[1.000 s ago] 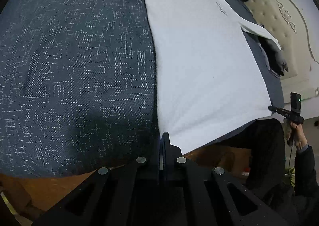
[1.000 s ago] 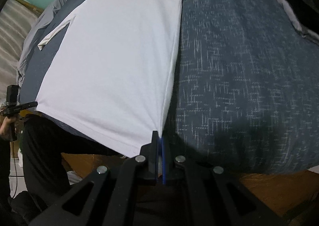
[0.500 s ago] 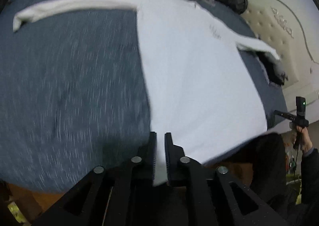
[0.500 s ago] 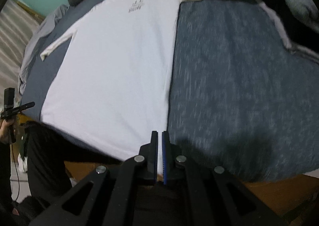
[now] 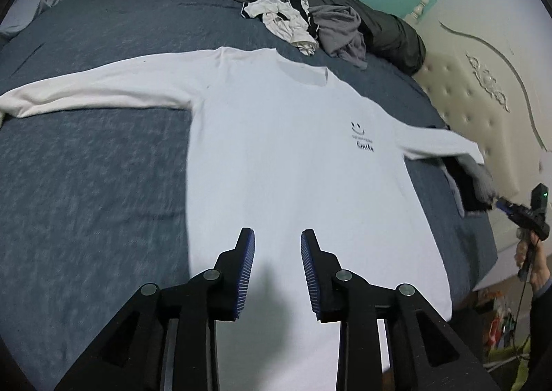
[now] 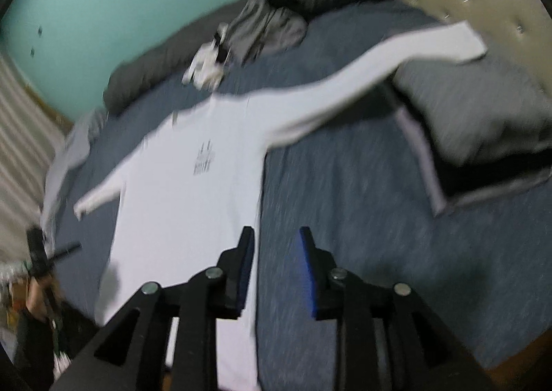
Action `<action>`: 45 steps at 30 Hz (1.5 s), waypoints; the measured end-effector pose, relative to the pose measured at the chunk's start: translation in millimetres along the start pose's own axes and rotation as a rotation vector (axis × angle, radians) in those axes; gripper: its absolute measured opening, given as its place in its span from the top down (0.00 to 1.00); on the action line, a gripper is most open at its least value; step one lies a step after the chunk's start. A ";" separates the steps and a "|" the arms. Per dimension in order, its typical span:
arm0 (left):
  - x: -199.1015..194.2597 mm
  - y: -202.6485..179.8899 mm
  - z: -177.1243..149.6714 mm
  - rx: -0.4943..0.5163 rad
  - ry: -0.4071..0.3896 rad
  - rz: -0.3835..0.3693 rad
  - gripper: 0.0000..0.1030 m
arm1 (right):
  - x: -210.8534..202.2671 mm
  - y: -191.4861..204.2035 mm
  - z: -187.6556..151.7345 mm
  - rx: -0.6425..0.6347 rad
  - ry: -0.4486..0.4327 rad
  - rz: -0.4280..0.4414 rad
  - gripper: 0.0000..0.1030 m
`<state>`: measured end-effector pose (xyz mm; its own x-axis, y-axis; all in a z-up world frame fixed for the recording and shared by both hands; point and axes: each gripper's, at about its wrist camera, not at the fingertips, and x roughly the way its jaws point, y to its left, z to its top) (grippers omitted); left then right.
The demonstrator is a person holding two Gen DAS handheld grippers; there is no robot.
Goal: Fold clothes
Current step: 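Open both grippers and release the hem, then grasp the sleeve cuff with the right gripper and lift it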
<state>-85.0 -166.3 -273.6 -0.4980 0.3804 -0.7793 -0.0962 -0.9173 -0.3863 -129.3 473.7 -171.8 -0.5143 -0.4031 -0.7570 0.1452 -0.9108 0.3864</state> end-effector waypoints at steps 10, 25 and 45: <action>71.1 1.6 26.5 -0.061 -0.057 0.031 0.62 | -12.3 -85.8 112.3 0.197 -0.181 -0.115 0.62; 133.5 17.6 29.3 -0.084 -0.101 0.087 0.62 | 9.9 -213.2 185.4 0.349 -0.218 -0.330 0.47; 138.0 9.9 33.2 -0.063 -0.104 0.061 0.61 | 61.7 -203.4 209.3 0.140 -0.105 -0.423 0.96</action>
<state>-183.3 -126.8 -368.6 -0.5885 0.3071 -0.7479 -0.0102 -0.9278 -0.3729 -367.4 652.7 -186.8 -0.5880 0.0200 -0.8086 -0.2081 -0.9698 0.1273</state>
